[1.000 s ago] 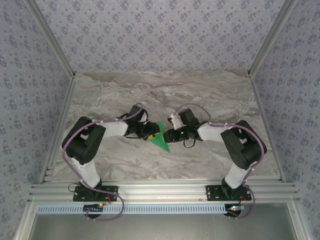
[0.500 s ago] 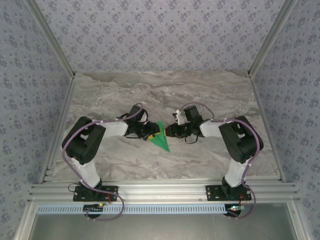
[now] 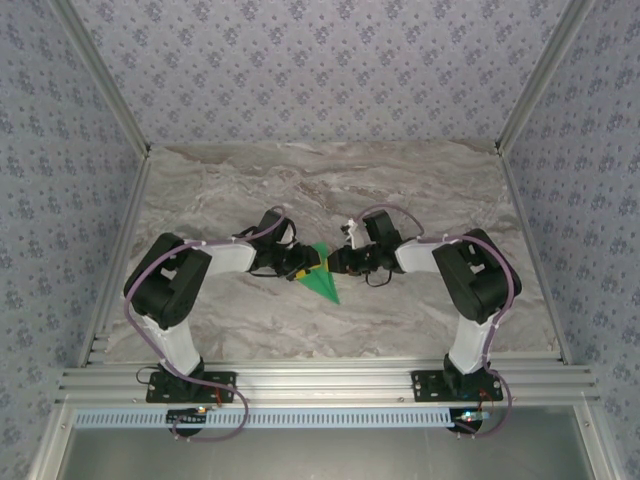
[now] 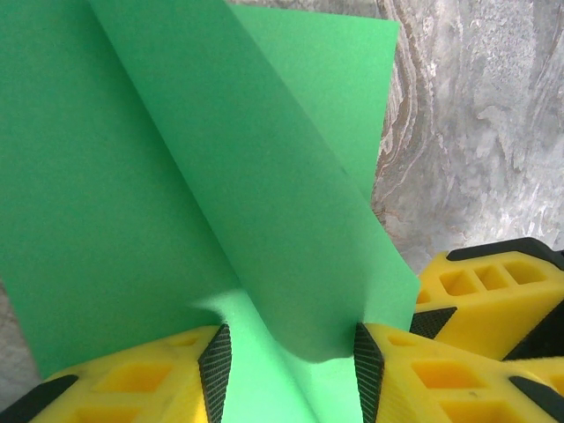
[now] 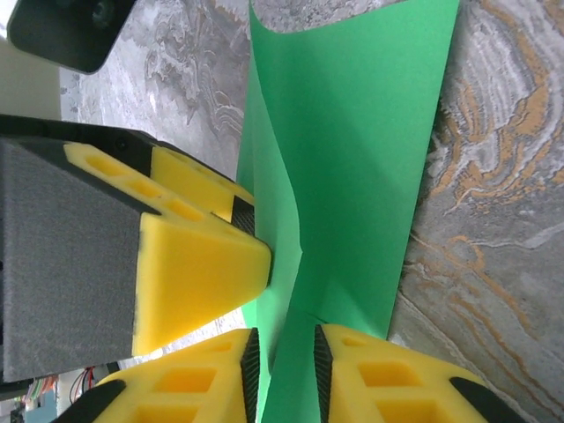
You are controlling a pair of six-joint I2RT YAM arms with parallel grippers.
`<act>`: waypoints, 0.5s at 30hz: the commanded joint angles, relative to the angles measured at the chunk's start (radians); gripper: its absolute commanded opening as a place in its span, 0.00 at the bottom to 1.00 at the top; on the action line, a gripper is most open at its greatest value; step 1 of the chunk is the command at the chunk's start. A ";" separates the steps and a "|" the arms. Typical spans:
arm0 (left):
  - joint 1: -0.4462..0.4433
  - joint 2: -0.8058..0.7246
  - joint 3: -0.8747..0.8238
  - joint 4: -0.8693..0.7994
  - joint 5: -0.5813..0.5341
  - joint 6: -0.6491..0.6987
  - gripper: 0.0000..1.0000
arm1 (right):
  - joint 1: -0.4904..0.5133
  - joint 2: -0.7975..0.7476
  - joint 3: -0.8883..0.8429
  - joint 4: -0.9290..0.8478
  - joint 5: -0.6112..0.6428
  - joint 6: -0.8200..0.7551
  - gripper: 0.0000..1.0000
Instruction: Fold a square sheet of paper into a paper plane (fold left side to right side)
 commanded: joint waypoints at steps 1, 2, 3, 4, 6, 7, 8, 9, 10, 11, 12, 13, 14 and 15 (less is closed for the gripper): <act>-0.005 0.018 0.006 -0.008 -0.019 -0.003 0.44 | 0.010 0.026 0.025 -0.006 -0.022 0.002 0.22; -0.006 0.017 0.005 -0.008 -0.018 -0.003 0.44 | 0.011 0.026 0.027 -0.011 -0.019 0.000 0.19; -0.005 0.018 0.004 -0.008 -0.018 -0.003 0.44 | 0.011 0.025 0.030 -0.019 -0.014 -0.004 0.16; -0.006 0.017 0.004 -0.008 -0.019 -0.003 0.44 | 0.011 0.024 0.031 -0.027 -0.005 -0.008 0.13; -0.005 0.015 0.002 -0.009 -0.019 -0.003 0.44 | 0.011 0.020 0.032 -0.040 0.014 -0.017 0.11; -0.004 0.014 0.002 -0.008 -0.019 -0.003 0.44 | 0.011 0.020 0.036 -0.051 0.022 -0.023 0.10; -0.006 0.014 0.003 -0.008 -0.018 -0.003 0.44 | 0.013 0.021 0.038 -0.060 0.027 -0.029 0.10; -0.006 0.014 0.002 -0.008 -0.018 -0.003 0.44 | 0.013 0.024 0.038 -0.069 0.035 -0.033 0.10; -0.006 0.014 0.002 -0.009 -0.019 -0.002 0.44 | 0.013 0.026 0.041 -0.076 0.040 -0.039 0.10; -0.005 0.015 0.003 -0.008 -0.019 -0.003 0.44 | 0.013 0.028 0.042 -0.081 0.047 -0.042 0.10; -0.005 0.013 0.001 -0.009 -0.019 -0.003 0.44 | 0.014 0.030 0.044 -0.089 0.055 -0.047 0.10; -0.005 0.013 0.000 -0.008 -0.019 -0.003 0.44 | 0.013 0.034 0.047 -0.095 0.060 -0.051 0.10; -0.006 0.012 0.000 -0.008 -0.018 -0.002 0.44 | 0.014 0.035 0.049 -0.097 0.065 -0.053 0.09; -0.005 0.012 0.000 -0.008 -0.019 -0.002 0.44 | 0.014 0.038 0.051 -0.101 0.069 -0.056 0.10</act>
